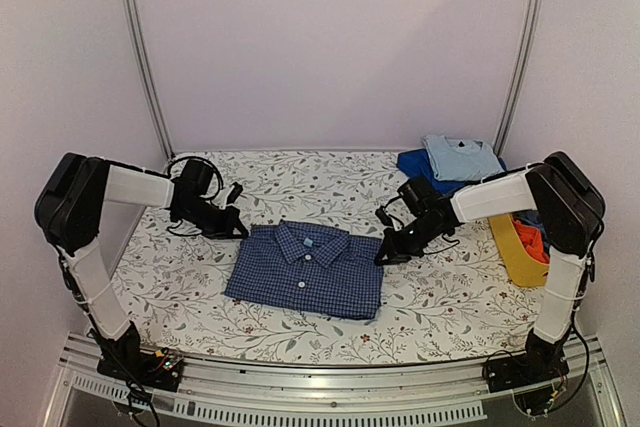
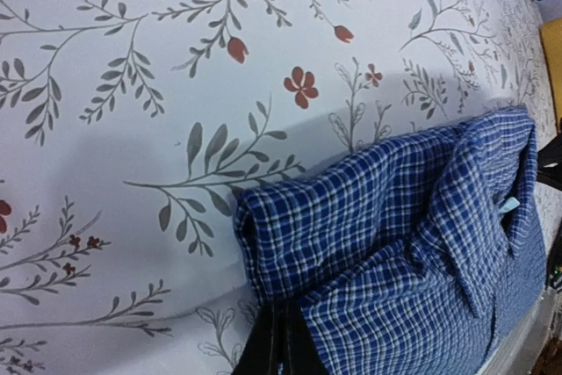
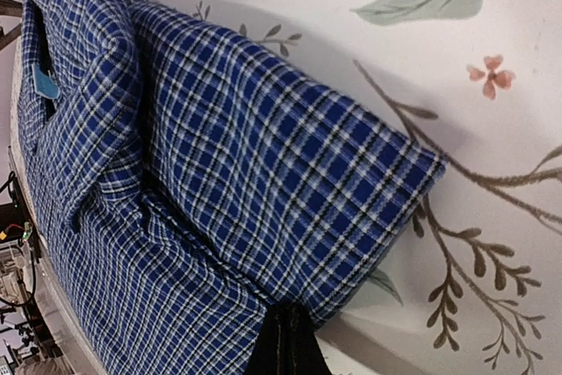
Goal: Fold and stack the mixed laundry pile
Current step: Adjust the square-folded T-shirt at the center of the board, then pick up the square-folded T-shirt from the center of the board.
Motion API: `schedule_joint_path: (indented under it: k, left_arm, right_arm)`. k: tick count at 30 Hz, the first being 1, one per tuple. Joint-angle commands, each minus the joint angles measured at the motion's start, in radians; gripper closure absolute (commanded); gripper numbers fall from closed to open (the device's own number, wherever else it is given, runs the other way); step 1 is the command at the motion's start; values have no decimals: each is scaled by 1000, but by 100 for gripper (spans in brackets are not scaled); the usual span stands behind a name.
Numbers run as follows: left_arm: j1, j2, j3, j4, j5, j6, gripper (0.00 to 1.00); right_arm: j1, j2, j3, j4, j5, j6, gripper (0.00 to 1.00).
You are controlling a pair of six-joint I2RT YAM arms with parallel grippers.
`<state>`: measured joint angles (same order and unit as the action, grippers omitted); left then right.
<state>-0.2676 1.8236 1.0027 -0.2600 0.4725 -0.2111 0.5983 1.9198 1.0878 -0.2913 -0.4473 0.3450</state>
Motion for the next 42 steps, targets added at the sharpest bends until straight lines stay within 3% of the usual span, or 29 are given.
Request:
schedule_joint_path:
  k: [1,9,12,15,17,24,31,36,42]
  left_arm:
    - [23,52,8,42,-89,-18,100]
    - [35,87,71,26,-140,-32,98]
    - [45,40,81,23,-100,-30,70]
    - [23,-76,56,34,-68,-7,44]
    - [-26,-164,34,42,-58,37,37]
    - [-400,-322,-62,98,-202,286,38]
    - [-721,-187,-51,173,-340,458,48]
    - [-834,-18,39,193,-433,551,51]
    - [-856,137,109,220,-518,656,52]
  right_arm:
    - [-23,67,86,6,77,3,100]
    - [-34,156,250,-41,52,-26,98]
    - [-42,118,267,-74,40,-20,73]
    - [-48,34,214,-83,3,-5,37]
    - [-49,-47,154,-74,-59,14,31]
    - [-56,-231,-94,18,-206,147,32]
    - [-85,-310,-252,105,-269,237,32]
    - [-102,-338,-317,158,-306,294,32]
    - [-112,-354,-354,185,-325,328,32]
